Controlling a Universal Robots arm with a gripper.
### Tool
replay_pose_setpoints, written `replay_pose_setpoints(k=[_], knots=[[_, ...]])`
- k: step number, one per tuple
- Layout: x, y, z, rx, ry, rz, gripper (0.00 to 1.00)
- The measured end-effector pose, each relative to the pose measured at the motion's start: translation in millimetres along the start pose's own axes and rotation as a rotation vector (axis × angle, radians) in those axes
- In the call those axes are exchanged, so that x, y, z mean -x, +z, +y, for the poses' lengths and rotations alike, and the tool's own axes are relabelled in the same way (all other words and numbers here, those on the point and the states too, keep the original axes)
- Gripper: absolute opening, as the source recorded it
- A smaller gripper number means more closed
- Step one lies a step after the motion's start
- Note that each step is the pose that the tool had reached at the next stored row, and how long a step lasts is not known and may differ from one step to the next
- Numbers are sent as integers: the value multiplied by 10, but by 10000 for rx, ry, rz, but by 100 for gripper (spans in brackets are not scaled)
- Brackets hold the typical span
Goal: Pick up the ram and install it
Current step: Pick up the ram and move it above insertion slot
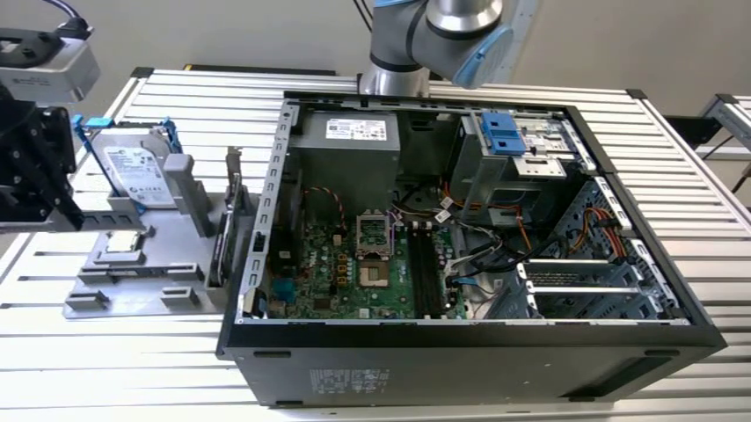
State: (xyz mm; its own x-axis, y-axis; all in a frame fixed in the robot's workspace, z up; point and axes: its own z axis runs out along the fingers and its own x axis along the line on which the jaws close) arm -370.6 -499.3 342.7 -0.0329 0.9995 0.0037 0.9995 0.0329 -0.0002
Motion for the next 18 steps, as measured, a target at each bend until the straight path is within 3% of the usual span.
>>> replay_pose_setpoints(k=[18], knots=[[-1,-241,0,1,0,0,0]])
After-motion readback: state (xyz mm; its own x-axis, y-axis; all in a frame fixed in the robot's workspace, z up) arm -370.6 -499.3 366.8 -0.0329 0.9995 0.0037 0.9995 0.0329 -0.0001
